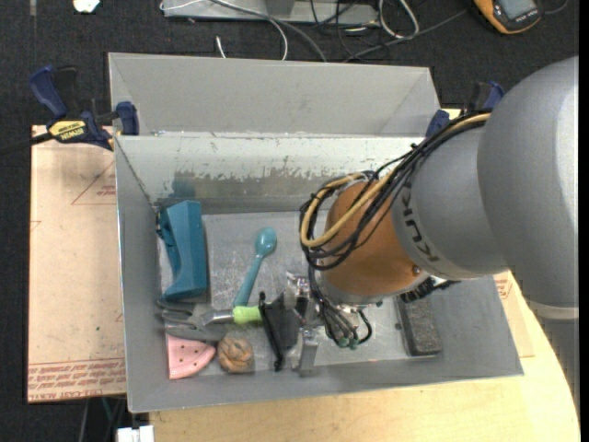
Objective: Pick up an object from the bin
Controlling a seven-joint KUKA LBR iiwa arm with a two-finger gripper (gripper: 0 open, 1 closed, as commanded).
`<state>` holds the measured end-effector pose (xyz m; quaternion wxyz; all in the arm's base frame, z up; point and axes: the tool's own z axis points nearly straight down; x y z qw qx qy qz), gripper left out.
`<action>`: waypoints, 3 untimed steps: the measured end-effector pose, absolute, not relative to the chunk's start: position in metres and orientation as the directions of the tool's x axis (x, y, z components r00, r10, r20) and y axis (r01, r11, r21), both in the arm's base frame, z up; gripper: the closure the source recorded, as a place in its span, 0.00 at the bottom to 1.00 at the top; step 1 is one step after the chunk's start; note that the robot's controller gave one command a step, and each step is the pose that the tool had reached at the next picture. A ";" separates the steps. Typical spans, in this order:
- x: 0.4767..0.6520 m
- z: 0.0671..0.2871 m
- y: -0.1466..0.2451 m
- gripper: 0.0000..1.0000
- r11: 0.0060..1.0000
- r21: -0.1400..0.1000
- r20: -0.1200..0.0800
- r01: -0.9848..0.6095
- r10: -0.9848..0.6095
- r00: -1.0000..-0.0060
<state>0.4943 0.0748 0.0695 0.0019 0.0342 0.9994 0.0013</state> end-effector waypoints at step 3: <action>0.597 0.087 0.131 0.00 0.927 0.002 -0.003 -0.376 -0.376 -0.927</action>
Offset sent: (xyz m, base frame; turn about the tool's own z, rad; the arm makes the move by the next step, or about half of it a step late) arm 0.0799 0.0163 0.0184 -0.4659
